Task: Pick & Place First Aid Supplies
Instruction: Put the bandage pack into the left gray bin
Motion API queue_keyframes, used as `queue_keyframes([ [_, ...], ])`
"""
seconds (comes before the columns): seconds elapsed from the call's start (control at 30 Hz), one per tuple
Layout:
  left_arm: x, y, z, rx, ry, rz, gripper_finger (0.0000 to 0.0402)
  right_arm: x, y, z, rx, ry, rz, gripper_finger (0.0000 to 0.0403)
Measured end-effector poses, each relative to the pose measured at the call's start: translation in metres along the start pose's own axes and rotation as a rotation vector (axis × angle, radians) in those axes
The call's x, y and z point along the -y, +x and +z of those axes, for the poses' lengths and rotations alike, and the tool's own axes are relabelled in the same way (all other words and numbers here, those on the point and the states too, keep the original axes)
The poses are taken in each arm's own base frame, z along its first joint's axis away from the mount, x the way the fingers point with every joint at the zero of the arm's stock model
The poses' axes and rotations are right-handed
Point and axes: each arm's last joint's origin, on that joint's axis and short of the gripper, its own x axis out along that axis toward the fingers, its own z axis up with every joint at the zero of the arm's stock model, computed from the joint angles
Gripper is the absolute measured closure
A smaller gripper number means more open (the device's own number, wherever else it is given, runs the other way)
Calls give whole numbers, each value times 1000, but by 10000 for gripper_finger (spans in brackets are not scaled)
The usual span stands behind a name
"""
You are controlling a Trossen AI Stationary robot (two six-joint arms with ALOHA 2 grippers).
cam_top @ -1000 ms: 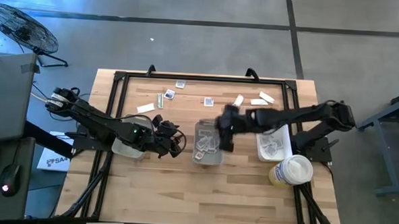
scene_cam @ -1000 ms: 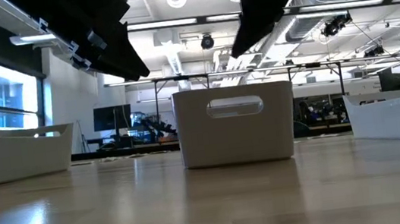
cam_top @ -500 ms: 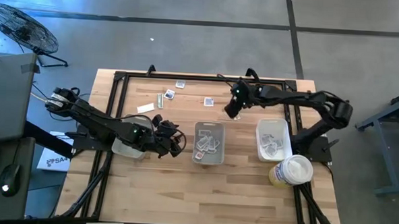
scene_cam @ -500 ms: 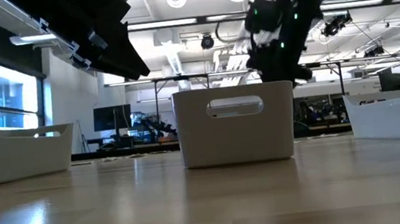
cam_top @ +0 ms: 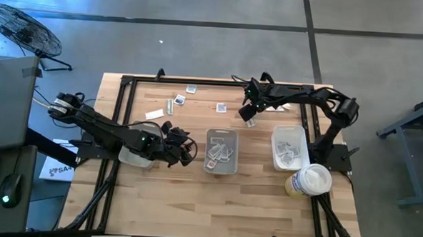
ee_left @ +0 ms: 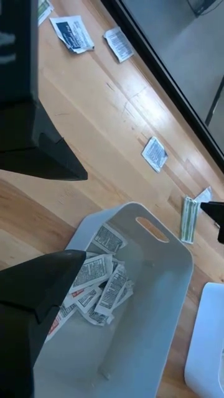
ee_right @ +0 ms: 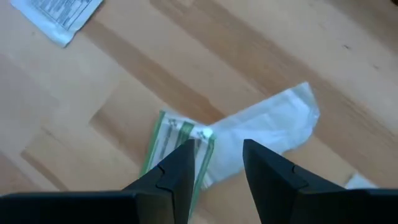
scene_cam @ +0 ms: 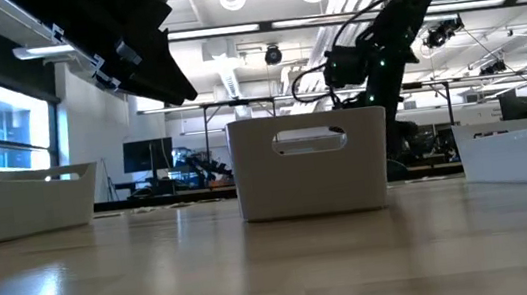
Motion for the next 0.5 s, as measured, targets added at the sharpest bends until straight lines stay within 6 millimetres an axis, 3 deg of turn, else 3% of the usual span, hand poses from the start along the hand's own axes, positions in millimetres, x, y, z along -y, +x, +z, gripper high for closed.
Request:
queue_keyframes([
  [0.27,0,0,0,4,2,5,212,-2,23,1,-26,3,52,274],
  [0.5,0,0,0,3,2,6,211,-2,26,2,-5,10,32,274],
])
